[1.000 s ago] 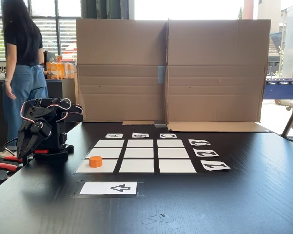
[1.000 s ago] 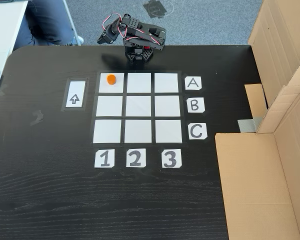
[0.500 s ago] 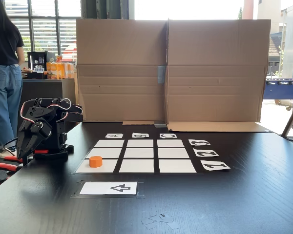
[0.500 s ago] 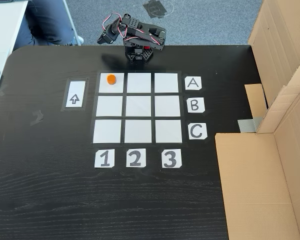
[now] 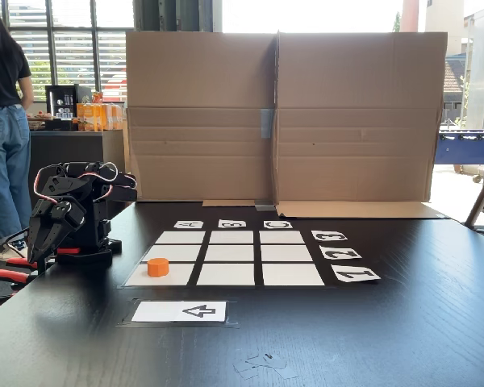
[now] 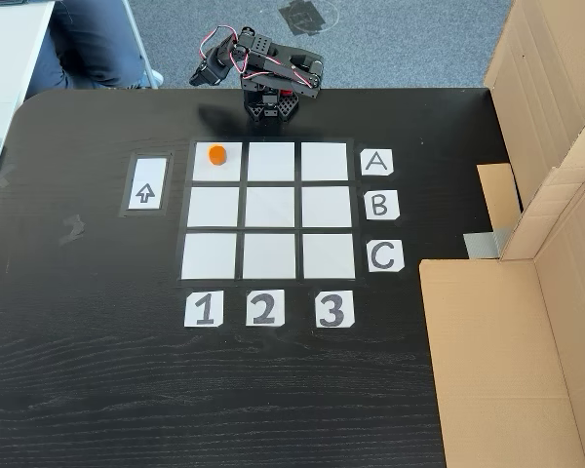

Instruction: Pick up the round, orange token and place it in the grid on square A1.

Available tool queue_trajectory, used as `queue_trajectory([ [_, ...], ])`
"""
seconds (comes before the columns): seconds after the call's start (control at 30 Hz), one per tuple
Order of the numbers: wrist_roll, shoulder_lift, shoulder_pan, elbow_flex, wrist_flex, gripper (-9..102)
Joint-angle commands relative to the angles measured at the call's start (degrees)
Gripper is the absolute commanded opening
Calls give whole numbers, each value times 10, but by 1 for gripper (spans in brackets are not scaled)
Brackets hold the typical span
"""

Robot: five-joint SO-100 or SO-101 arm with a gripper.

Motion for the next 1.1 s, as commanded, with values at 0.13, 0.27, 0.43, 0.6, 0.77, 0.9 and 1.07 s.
queue_trajectory([
  [0.13, -2, 4, 11, 2, -5, 1],
  [0.27, -1, 4, 11, 2, -5, 1],
  [0.43, -1, 4, 11, 2, -5, 5],
  [0.6, 0, 4, 11, 2, -5, 5],
  [0.77, 0, 4, 11, 2, -5, 6],
  [0.9, 0, 4, 11, 2, -5, 6],
  [1.07, 0, 4, 11, 2, -5, 5],
])
